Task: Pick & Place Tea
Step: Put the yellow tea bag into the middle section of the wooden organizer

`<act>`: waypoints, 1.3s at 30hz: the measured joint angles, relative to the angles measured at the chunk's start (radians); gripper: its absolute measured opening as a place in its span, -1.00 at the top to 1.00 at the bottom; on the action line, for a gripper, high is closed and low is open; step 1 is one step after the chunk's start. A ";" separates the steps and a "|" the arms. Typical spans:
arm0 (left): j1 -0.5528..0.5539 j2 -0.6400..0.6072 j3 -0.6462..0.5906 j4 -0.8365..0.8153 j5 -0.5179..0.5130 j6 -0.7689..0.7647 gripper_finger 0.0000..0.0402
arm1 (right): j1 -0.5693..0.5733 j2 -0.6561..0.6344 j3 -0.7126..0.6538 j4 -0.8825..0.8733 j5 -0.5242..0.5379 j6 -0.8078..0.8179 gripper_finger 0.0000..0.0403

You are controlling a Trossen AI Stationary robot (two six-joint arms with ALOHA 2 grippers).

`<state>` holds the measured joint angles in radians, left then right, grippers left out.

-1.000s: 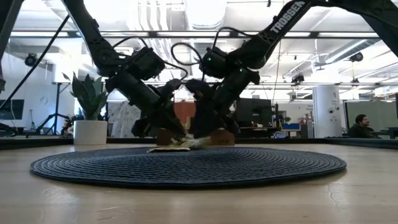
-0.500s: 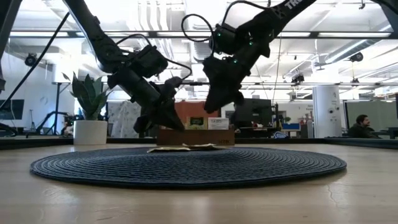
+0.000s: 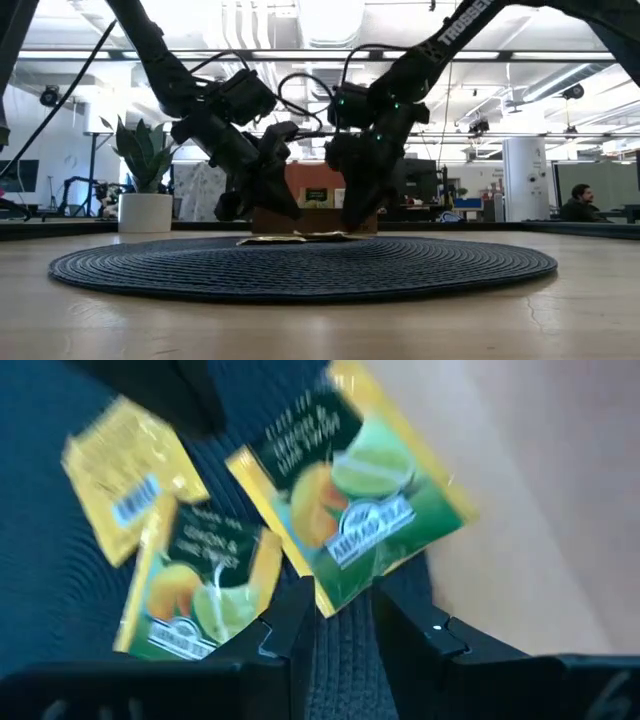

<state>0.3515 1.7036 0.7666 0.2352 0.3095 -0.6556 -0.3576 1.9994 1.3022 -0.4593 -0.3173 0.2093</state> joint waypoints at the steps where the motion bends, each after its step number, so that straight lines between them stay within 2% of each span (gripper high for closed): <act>1: 0.000 0.002 0.000 0.000 -0.001 -0.001 1.00 | 0.002 0.009 0.000 -0.001 -0.002 0.000 0.50; 6: -0.002 0.002 -0.001 -0.007 -0.006 -0.018 1.00 | 0.013 0.013 0.000 0.014 -0.005 -0.001 0.50; 16: -0.001 0.003 -0.002 -0.044 -0.102 0.000 1.00 | 0.038 0.031 0.004 0.033 -0.033 0.024 0.50; 19: -0.001 0.003 -0.002 -0.044 -0.105 0.000 1.00 | 0.056 0.047 0.004 0.072 -0.086 0.030 0.50; 25: -0.001 0.003 -0.002 -0.042 -0.122 0.002 1.00 | 0.081 0.058 0.004 0.166 -0.096 0.074 0.50; 39: 0.000 -0.004 -0.002 -0.027 -0.155 0.023 1.00 | 0.068 0.038 0.025 0.202 -0.099 -0.014 0.50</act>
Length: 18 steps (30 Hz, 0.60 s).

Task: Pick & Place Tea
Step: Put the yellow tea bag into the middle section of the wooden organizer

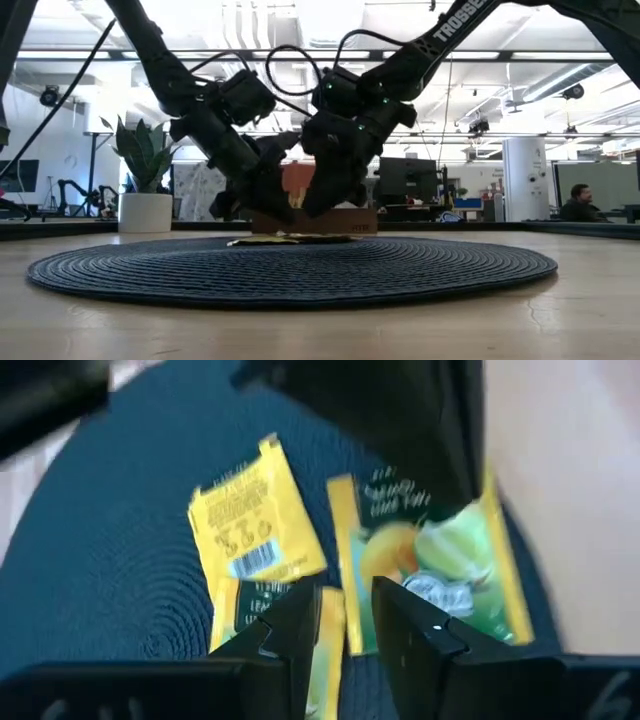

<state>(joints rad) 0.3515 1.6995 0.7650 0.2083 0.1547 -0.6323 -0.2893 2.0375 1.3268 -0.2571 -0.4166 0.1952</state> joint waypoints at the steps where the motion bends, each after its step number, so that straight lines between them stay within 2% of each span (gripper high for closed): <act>1: 0.000 -0.004 0.000 -0.006 0.000 0.000 1.00 | -0.003 -0.002 0.007 0.000 0.006 -0.016 0.50; 5: -0.010 -0.023 0.000 -0.058 -0.001 -0.005 1.00 | -0.006 0.002 0.018 0.002 0.076 -0.076 0.51; 11: -0.054 -0.030 -0.004 -0.190 0.011 -0.004 1.00 | -0.003 0.040 0.014 -0.066 0.071 -0.092 0.50; 18: -0.100 -0.034 -0.059 -0.129 -0.009 -0.025 1.00 | -0.001 0.040 0.012 -0.069 0.064 -0.058 0.51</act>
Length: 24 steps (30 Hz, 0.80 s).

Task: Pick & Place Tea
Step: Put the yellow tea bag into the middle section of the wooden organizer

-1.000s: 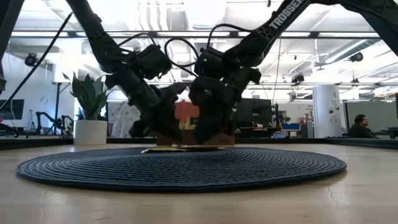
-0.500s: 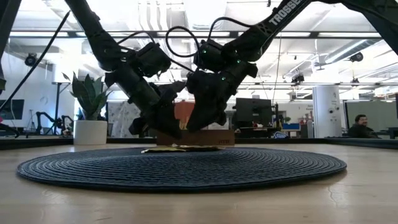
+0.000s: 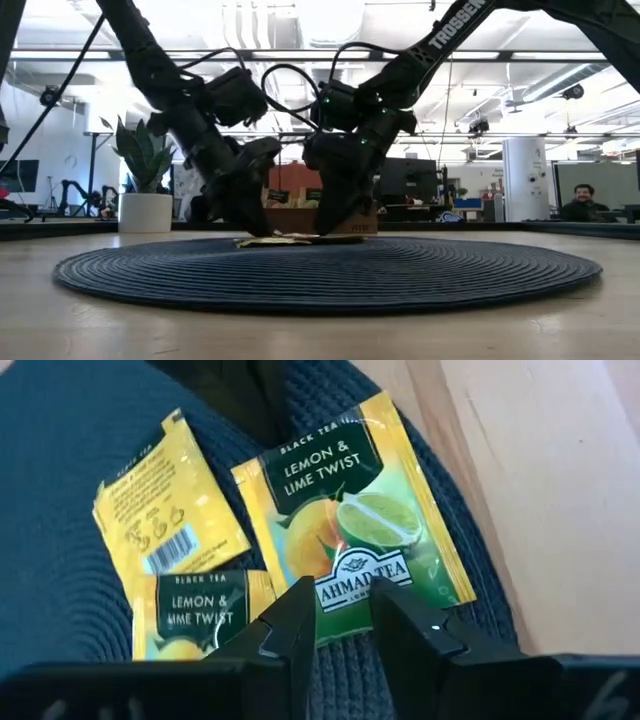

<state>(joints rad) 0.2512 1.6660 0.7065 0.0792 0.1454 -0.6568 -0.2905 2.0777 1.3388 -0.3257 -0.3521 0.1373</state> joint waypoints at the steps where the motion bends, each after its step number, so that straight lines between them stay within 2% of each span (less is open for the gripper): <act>1: 0.000 0.000 -0.007 0.011 -0.006 0.000 1.00 | 0.001 0.000 0.000 0.001 -0.004 0.015 0.51; 7: 0.013 0.003 -0.019 0.088 -0.041 0.001 1.00 | 0.024 0.002 -0.002 0.023 -0.095 0.089 0.54; 14: 0.022 0.004 -0.019 0.124 -0.067 0.015 1.00 | 0.059 0.002 -0.002 0.053 -0.125 0.117 0.58; 20: 0.022 0.004 -0.020 0.128 -0.068 0.017 1.00 | 0.059 -0.005 -0.002 0.085 -0.110 0.139 0.62; 24: 0.020 -0.005 -0.018 0.128 -0.075 0.029 1.00 | 0.059 -0.044 -0.002 0.102 -0.014 0.107 0.64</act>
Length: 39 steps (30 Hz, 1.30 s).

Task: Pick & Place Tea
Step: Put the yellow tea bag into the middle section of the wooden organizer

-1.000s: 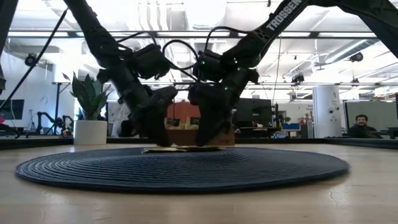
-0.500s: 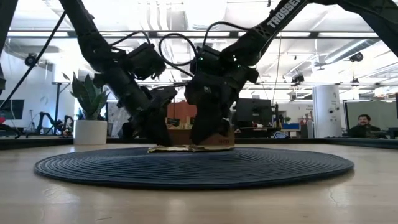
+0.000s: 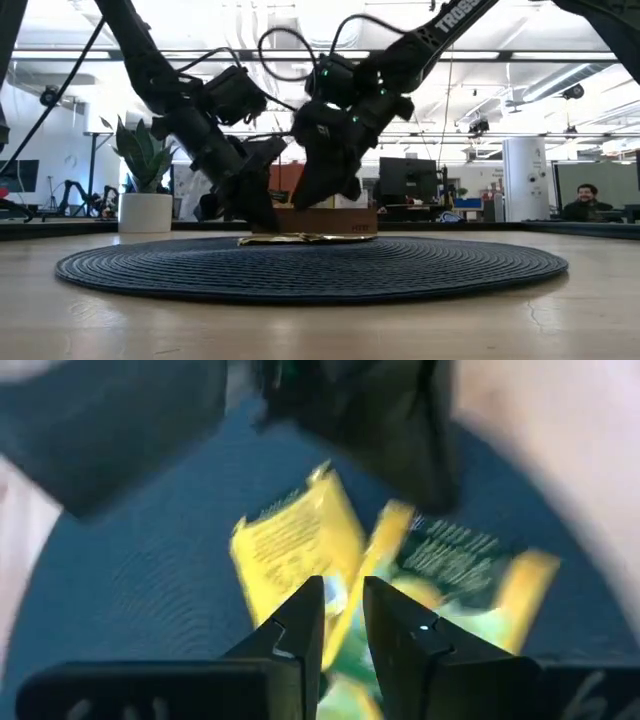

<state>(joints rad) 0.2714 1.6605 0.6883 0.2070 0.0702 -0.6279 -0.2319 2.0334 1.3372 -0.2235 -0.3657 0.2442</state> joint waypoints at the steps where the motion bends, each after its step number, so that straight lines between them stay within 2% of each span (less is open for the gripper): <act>1: 0.000 -0.011 0.000 -0.001 -0.006 0.007 1.00 | -0.003 -0.011 0.000 -0.005 0.026 -0.012 0.64; 7: -0.001 -0.102 -0.005 -0.002 -0.065 0.011 1.00 | -0.062 -0.024 0.000 -0.026 0.050 -0.013 0.62; 10: -0.008 -0.128 -0.006 -0.004 -0.048 -0.026 1.00 | -0.102 -0.024 0.000 -0.060 0.039 -0.014 0.62; 12: -0.018 -0.127 -0.006 0.015 -0.009 -0.082 1.00 | -0.132 -0.023 0.000 -0.083 -0.015 -0.030 0.61; 16: -0.068 -0.060 -0.006 0.138 0.025 -0.204 1.00 | -0.178 -0.022 0.000 -0.099 -0.126 -0.077 0.58; 20: -0.133 0.038 0.016 0.266 -0.001 -0.344 1.00 | -0.188 -0.022 -0.001 -0.146 -0.138 -0.157 0.53; 25: -0.193 0.093 0.083 0.181 -0.080 -0.411 1.00 | -0.186 -0.022 -0.002 -0.185 -0.137 -0.268 0.48; 30: -0.216 0.093 0.104 -0.005 -0.144 -0.443 1.00 | -0.187 -0.022 -0.003 -0.177 -0.136 -0.262 0.42; 39: -0.210 0.089 0.097 -0.032 -0.151 -0.429 1.00 | -0.161 -0.022 0.002 -0.185 -0.141 -0.194 0.36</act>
<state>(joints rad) 0.0616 1.7496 0.7858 0.1754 -0.0804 -1.0565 -0.3932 2.0109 1.3387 -0.4088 -0.5065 0.0497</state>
